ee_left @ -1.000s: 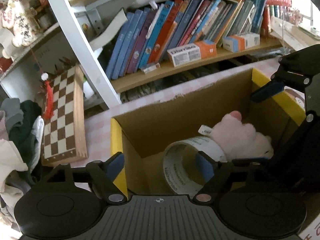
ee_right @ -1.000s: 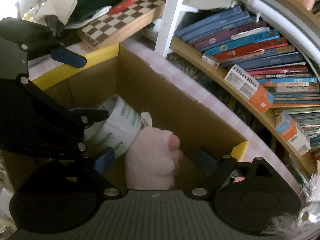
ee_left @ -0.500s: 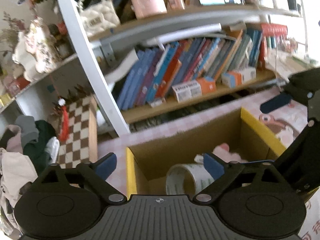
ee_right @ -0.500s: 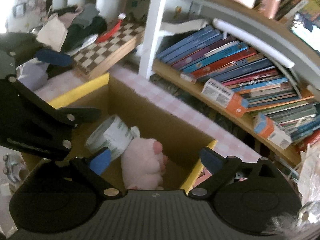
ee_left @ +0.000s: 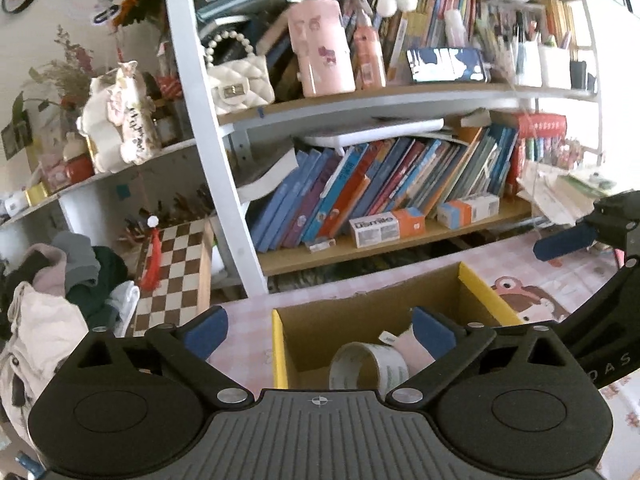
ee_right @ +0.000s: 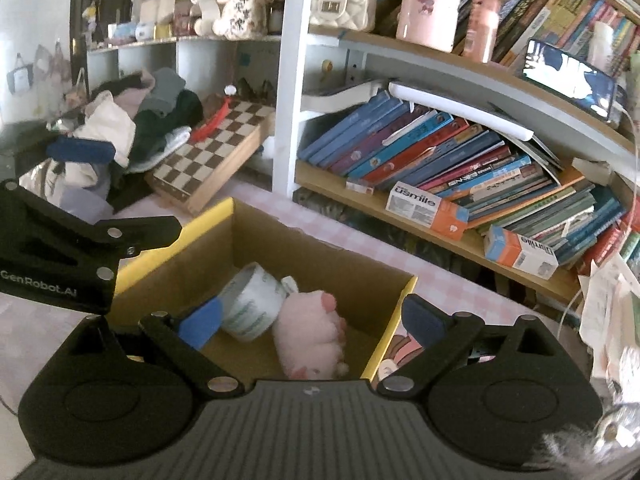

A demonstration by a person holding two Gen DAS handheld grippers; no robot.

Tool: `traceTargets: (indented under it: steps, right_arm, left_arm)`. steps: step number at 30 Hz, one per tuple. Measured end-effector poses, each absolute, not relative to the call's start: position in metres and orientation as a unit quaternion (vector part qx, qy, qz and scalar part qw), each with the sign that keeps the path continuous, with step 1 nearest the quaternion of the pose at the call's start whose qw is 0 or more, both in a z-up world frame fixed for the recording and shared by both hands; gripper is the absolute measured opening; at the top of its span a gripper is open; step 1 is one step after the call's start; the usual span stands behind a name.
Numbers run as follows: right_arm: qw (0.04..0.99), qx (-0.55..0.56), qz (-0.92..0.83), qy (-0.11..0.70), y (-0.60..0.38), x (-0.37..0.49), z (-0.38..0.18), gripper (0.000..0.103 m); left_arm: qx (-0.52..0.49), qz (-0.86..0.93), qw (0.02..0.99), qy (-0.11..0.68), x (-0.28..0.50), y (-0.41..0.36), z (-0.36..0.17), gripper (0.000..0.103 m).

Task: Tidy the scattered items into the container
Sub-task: 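Lower and release the tape roll and pink pig into the box with both grippers, then move both grippers back toward the remaining items on the table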

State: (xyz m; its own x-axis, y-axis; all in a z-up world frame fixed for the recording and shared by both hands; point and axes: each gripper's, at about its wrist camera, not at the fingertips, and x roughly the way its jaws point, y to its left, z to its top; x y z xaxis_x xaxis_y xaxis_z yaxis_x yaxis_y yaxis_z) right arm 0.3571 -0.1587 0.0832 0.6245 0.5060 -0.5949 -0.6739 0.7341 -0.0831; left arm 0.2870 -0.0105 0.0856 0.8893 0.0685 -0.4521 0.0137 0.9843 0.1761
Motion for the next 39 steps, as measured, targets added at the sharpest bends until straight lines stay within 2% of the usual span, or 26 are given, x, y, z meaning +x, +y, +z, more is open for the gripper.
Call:
traceTargets:
  steps: [11,17,23,39]
  right_arm:
    - [0.9,-0.118,0.318,0.274,-0.182,0.287,0.087,0.099]
    - [0.905,-0.128,0.298,0.275,-0.192,0.241,0.065,0.099]
    - [0.891,-0.12,0.291,0.326,-0.192,0.21,0.032,0.099]
    - [0.848,-0.113,0.307,0.417,-0.175,0.191,-0.005,0.097]
  left_arm:
    - [0.06,0.016,0.968,0.243,0.219,-0.007,0.076,0.102]
    - [0.04,0.052,0.961,0.267,0.18,-0.005,0.059,0.102]
    - [0.05,0.061,0.949,0.306,0.157,-0.005,0.036,0.102]
    - [0.062,0.068,0.923,0.374,0.134,-0.005,-0.001,0.102]
